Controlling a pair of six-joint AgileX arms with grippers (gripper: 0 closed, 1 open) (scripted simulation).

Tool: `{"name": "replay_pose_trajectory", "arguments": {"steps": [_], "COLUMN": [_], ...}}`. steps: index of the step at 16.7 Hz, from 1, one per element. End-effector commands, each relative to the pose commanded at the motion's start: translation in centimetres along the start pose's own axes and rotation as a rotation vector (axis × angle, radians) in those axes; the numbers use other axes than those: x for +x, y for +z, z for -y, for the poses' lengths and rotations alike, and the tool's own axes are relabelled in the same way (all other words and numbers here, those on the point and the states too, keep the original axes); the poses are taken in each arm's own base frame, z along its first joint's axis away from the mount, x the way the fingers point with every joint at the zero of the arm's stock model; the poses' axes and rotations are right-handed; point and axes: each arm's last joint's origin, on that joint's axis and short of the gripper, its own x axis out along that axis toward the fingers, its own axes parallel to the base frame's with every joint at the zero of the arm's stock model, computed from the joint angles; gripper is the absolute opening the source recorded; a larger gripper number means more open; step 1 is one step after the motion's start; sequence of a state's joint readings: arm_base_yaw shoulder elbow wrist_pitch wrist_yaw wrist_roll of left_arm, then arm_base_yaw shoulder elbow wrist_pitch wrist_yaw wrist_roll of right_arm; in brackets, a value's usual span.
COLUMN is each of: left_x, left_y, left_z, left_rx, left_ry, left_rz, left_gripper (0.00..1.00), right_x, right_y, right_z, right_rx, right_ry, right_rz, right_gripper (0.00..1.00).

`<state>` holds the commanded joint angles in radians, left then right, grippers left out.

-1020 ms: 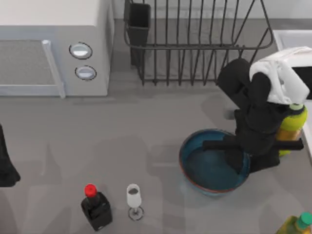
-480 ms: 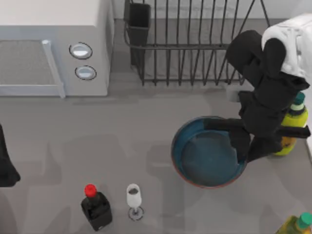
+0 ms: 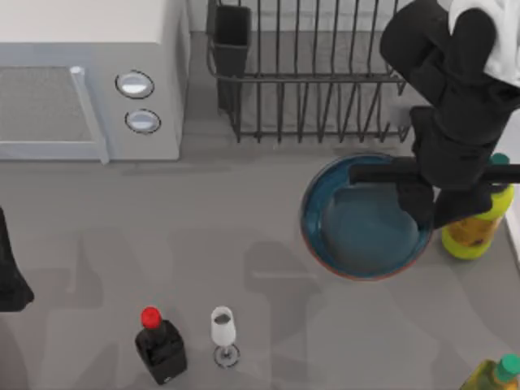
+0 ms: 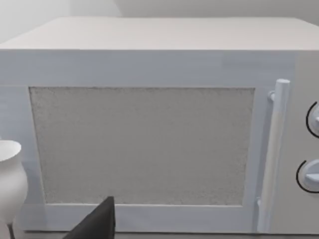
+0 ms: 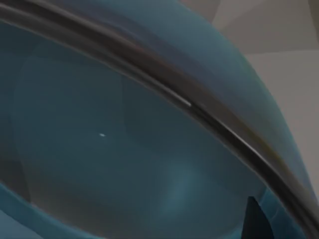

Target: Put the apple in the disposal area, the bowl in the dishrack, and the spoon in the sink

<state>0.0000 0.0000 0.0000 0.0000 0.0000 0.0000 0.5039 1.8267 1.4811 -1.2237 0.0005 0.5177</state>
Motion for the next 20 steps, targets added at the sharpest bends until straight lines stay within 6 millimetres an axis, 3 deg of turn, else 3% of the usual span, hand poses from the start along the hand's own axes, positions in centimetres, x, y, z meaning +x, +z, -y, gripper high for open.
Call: {"name": "replay_pose_trajectory", "arguments": {"steps": [5, 9, 14, 17, 20], "left_x": [0.0, 0.0, 0.0, 0.0, 0.0], "left_y": [0.0, 0.0, 0.0, 0.0, 0.0], "left_z": [0.0, 0.0, 0.0, 0.0, 0.0], "left_rx": [0.0, 0.0, 0.0, 0.0, 0.0], "left_ry": [0.0, 0.0, 0.0, 0.0, 0.0], "left_rz": [0.0, 0.0, 0.0, 0.0, 0.0], "left_gripper": [1.0, 1.0, 1.0, 1.0, 1.0], "right_x": [-0.3, -2.2, -7.7, -12.2, -16.2], "right_y": [0.0, -0.4, -2.5, -5.2, -8.5], "right_z": [-0.5, -3.1, -7.3, -9.1, -9.7], "right_rx": [-0.028, -0.156, -0.261, -0.216, -0.109], "right_ry": [-0.004, -0.038, -0.089, -0.075, -0.043], "right_rz": [0.049, 0.321, 0.878, 1.207, 1.437], "right_gripper": [0.0, 0.0, 0.0, 0.0, 0.0]}}
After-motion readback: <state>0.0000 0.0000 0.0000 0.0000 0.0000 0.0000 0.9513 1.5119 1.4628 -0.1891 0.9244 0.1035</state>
